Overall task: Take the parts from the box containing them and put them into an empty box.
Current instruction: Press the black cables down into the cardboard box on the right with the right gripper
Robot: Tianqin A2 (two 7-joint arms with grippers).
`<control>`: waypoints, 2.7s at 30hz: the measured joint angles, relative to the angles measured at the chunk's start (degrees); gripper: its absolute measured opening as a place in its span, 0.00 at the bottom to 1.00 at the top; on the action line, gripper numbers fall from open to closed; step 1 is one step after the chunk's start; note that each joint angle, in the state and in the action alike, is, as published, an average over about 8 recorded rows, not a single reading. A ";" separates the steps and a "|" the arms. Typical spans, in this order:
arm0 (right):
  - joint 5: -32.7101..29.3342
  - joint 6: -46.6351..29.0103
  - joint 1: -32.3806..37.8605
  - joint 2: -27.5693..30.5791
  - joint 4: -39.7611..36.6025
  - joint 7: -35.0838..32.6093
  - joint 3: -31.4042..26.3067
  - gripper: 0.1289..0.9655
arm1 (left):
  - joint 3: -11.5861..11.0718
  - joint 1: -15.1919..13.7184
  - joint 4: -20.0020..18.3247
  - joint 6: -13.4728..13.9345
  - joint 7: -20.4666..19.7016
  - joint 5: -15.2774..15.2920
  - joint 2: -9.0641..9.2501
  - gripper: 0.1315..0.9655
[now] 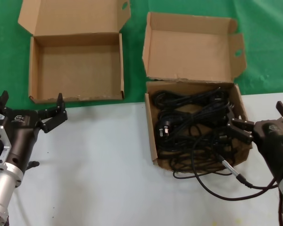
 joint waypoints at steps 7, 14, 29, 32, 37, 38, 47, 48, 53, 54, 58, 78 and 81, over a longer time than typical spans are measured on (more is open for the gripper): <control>0.00 0.00 0.00 0.00 0.00 0.00 0.00 1.00 | 0.00 0.00 0.00 0.00 0.00 0.00 0.00 1.00; 0.00 0.00 0.00 0.00 0.00 0.00 0.00 1.00 | 0.00 0.00 0.00 0.00 0.00 0.00 0.00 1.00; 1.20 0.90 -0.26 1.92 0.95 0.61 -1.57 1.00 | 0.00 0.00 0.00 0.00 0.00 0.00 0.00 0.95; 2.82 1.60 -0.51 4.94 2.68 1.49 -3.59 1.00 | 0.00 0.00 0.00 0.00 0.00 0.00 0.00 0.91; 5.00 1.30 -0.32 12.84 7.04 3.25 -7.45 1.00 | 0.00 0.00 0.00 0.00 0.00 0.00 0.00 0.85; 5.07 0.92 -0.05 14.95 8.05 3.68 -8.33 1.00 | 0.00 0.00 0.00 0.00 0.00 0.00 0.00 0.82; -4.21 -9.41 6.49 32.55 13.82 6.63 -15.40 1.00 | 0.00 0.00 0.00 0.00 -0.01 0.00 0.00 0.62; -5.71 -11.50 7.61 33.77 13.84 5.90 -15.98 1.00 | 0.00 0.00 0.00 0.00 -0.01 0.00 0.00 0.59; -11.74 -23.20 14.39 37.85 12.56 -1.52 -18.92 1.00 | 0.00 0.00 0.00 0.00 -0.01 0.01 0.00 0.43; -12.80 -25.41 15.86 38.26 12.15 -3.11 -19.50 1.00 | 0.00 0.00 0.00 0.00 -0.01 0.01 0.00 0.43; -17.46 -33.31 21.73 38.70 10.51 -8.15 -21.74 1.00 | 0.00 0.00 0.00 0.00 -0.01 0.01 0.00 0.32; -30.77 -47.59 37.29 28.89 1.89 -17.36 -27.01 0.95 | 0.00 0.00 0.00 0.00 -0.01 0.01 0.00 0.06; -31.48 -47.73 38.03 27.32 0.51 -18.39 -27.44 0.93 | 0.00 0.00 0.00 0.00 -0.01 0.01 0.00 0.03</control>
